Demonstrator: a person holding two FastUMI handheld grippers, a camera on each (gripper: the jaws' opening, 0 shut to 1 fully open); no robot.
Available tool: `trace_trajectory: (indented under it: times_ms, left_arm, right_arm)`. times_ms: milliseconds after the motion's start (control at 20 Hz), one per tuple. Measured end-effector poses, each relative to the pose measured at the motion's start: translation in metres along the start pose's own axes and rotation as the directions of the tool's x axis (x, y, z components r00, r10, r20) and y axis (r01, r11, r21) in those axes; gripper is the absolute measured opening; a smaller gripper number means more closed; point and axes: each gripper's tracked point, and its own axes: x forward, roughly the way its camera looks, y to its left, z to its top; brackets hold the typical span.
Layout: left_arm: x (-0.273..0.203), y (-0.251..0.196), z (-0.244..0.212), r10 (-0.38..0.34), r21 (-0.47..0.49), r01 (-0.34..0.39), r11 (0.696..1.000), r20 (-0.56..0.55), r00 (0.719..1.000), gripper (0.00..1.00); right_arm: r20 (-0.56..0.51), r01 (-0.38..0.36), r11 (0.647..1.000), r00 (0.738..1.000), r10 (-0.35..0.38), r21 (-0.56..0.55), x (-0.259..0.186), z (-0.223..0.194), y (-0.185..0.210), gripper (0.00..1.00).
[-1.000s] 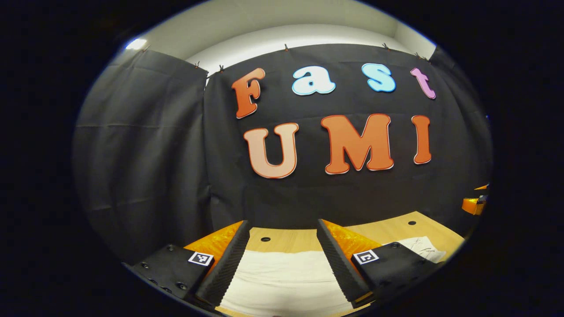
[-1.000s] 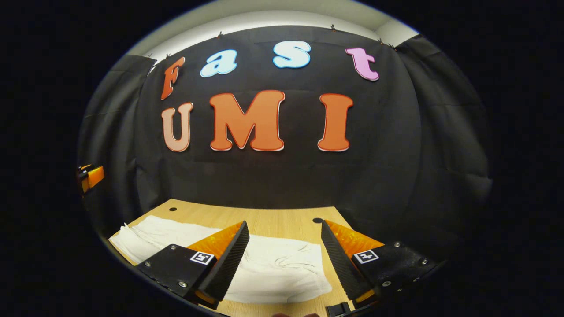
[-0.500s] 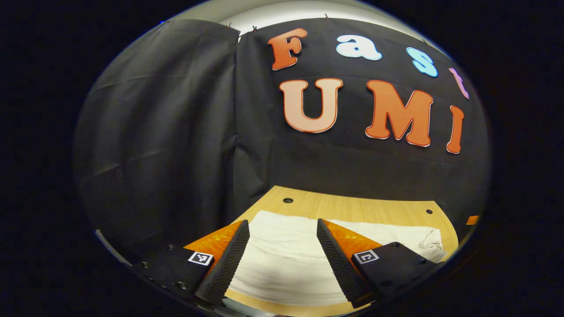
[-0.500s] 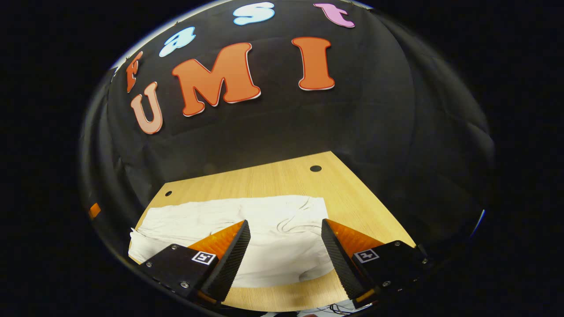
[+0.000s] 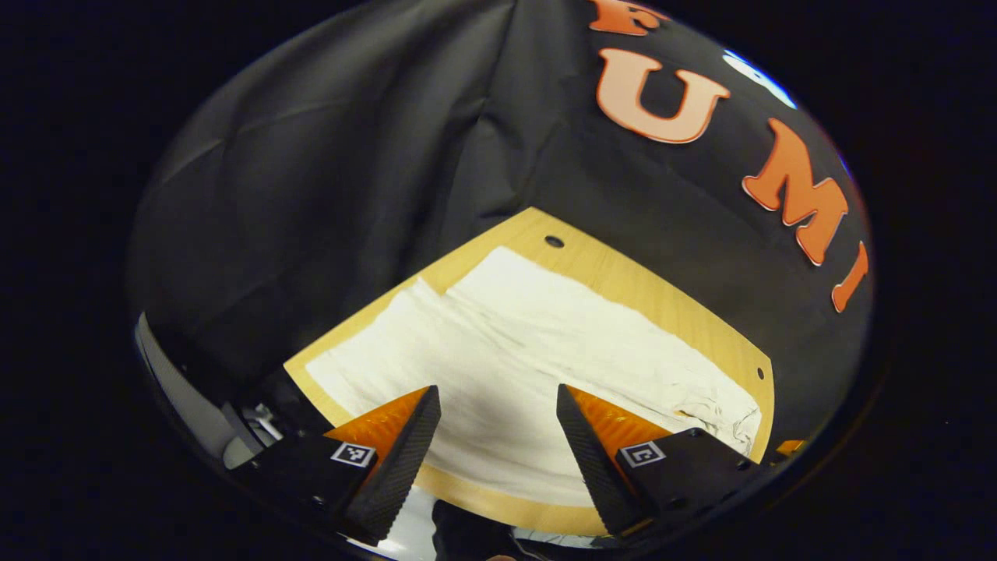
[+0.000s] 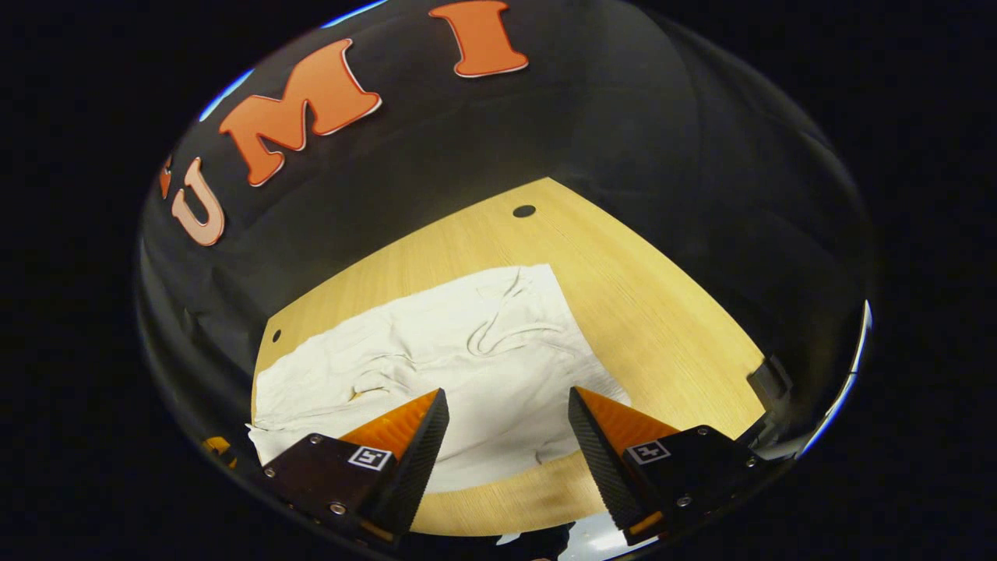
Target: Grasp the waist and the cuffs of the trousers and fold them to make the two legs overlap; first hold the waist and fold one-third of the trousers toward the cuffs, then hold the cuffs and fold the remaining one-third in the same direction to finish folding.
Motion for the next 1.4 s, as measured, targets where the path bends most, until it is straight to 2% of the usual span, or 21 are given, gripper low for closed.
trace_trajectory:
  times_ms: [150,350,500,650,950,1150,1300,1400]
  left_arm:
    - [0.028,0.015,-0.035,0.017,-0.116,-0.028,0.993,-0.092,0.996,1.00]
    - [0.041,0.028,-0.063,0.031,-0.243,-0.075,0.967,-0.180,0.983,0.99]
    - [0.049,0.043,-0.071,0.029,-0.348,-0.104,0.932,-0.215,0.976,0.97]
    - [0.059,0.072,-0.068,0.010,-0.428,-0.122,0.896,-0.254,0.967,1.00]
    - [0.085,0.111,-0.077,-0.016,-0.517,-0.147,0.843,-0.298,0.954,0.99]
    - [0.097,0.123,-0.066,-0.019,-0.527,-0.134,0.840,-0.275,0.961,0.99]
    - [0.112,0.125,-0.053,-0.030,-0.544,-0.113,0.832,-0.247,0.968,0.96]
    - [0.123,0.122,-0.047,-0.037,-0.534,-0.097,0.840,-0.235,0.971,0.85]
  right_arm:
    - [-0.078,0.012,0.998,0.997,-0.006,0.068,0.013,-0.016,-0.008,0.91]
    - [-0.158,0.033,0.993,0.987,-0.015,0.112,0.027,-0.030,-0.016,0.91]
    - [-0.182,0.045,0.988,0.983,-0.019,0.145,0.035,-0.030,-0.018,0.91]
    - [-0.194,0.059,0.985,0.981,-0.027,0.163,0.042,-0.029,-0.020,0.91]
    - [-0.229,0.069,0.984,0.973,-0.030,0.163,0.052,-0.034,-0.018,0.92]
    - [-0.239,0.085,0.977,0.970,-0.037,0.196,0.054,-0.036,-0.020,0.91]
    - [-0.233,0.086,0.974,0.972,-0.035,0.211,0.057,-0.037,-0.023,0.91]
    - [-0.240,0.100,0.969,0.970,-0.045,0.224,0.059,-0.040,-0.026,0.91]
